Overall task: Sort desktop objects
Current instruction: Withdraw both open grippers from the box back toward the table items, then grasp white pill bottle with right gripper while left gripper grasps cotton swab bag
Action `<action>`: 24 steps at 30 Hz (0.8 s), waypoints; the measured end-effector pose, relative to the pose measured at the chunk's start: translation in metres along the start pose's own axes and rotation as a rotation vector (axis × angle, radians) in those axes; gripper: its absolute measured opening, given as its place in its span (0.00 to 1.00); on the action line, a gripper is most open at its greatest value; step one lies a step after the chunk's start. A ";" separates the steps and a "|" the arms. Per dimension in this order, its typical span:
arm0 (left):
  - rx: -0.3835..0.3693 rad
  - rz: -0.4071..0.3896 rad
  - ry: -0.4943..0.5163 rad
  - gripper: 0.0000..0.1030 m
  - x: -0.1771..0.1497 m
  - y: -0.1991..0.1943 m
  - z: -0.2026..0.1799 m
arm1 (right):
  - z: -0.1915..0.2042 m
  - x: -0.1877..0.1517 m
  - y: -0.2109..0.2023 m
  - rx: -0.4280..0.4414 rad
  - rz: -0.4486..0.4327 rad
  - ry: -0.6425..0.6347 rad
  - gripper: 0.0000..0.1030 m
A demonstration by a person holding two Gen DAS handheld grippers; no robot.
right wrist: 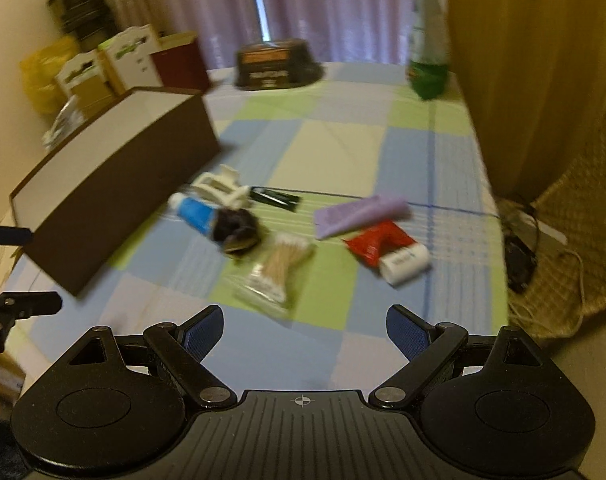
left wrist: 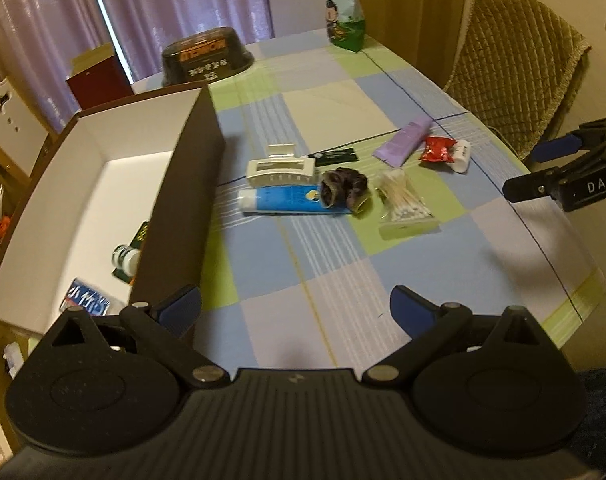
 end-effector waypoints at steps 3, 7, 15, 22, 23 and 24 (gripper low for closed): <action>-0.004 0.004 0.006 0.96 0.003 0.007 -0.004 | -0.011 -0.003 0.001 -0.012 -0.003 0.016 0.89; -0.011 0.013 0.008 0.96 0.005 0.017 -0.008 | -0.021 -0.004 0.004 -0.021 -0.009 0.005 0.89; -0.002 0.010 0.013 0.94 0.016 0.033 -0.004 | -0.029 0.005 0.025 -0.009 -0.010 -0.022 0.89; -0.011 0.024 0.069 0.92 0.027 0.050 0.000 | -0.041 0.018 0.049 -0.002 -0.026 -0.057 0.88; -0.014 0.026 0.076 0.92 0.029 0.053 0.000 | -0.043 0.019 0.054 -0.002 -0.027 -0.066 0.88; -0.017 0.029 0.081 0.91 0.031 0.056 0.000 | -0.044 0.020 0.060 -0.002 -0.027 -0.076 0.88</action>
Point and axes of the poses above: each gripper's, at about its wrist camera, not at the fingertips, and y roughly the way its jaws point, z to its left, x to its top, the point moved 10 cm from there along y, roughly the way its jaws point, and after that the axes turned 10 degrees about -x, right-handed, at the moved point
